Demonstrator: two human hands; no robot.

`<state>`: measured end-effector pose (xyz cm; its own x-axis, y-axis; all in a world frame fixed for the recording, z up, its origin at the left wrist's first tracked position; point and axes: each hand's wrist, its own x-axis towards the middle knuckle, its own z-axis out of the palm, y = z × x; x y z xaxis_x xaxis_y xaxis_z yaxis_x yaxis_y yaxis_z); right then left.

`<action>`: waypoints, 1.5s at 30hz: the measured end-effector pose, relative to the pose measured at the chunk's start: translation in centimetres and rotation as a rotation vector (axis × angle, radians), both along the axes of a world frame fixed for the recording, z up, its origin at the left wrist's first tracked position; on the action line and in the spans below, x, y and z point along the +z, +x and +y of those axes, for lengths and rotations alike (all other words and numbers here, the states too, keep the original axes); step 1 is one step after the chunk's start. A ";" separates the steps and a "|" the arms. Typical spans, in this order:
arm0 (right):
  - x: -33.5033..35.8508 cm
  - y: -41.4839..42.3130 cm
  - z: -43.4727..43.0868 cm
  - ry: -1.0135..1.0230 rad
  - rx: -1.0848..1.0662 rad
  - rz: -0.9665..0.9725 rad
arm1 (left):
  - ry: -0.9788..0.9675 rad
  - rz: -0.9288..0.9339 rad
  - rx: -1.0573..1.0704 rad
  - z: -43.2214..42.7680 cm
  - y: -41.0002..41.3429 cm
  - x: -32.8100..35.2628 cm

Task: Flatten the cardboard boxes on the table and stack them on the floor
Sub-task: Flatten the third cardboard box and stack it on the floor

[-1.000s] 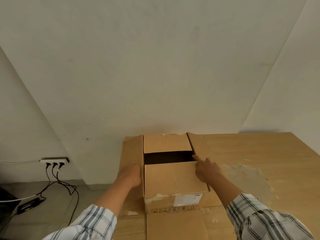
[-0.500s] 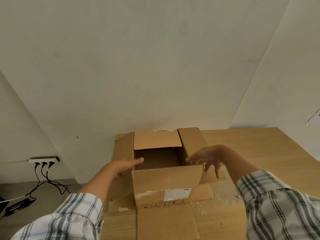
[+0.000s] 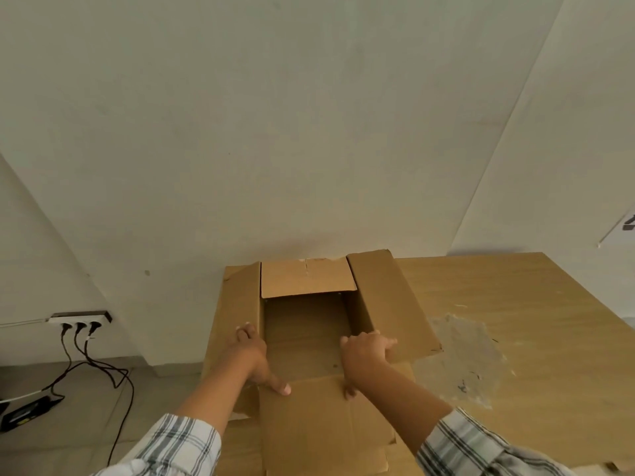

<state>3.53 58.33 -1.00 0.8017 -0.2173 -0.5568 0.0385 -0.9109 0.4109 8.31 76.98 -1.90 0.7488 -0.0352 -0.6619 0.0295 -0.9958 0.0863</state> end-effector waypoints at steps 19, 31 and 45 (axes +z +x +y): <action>-1.5 12.3 3.8 0.488 -0.133 -0.434 | -0.033 -0.345 0.145 3.4 8.3 0.9; -4.8 21.5 3.3 0.400 -0.115 -0.375 | -0.589 -0.579 0.562 7.3 15.1 -1.0; 2.6 16.6 6.7 0.664 -0.012 -0.513 | -1.140 0.058 0.698 7.2 13.7 3.5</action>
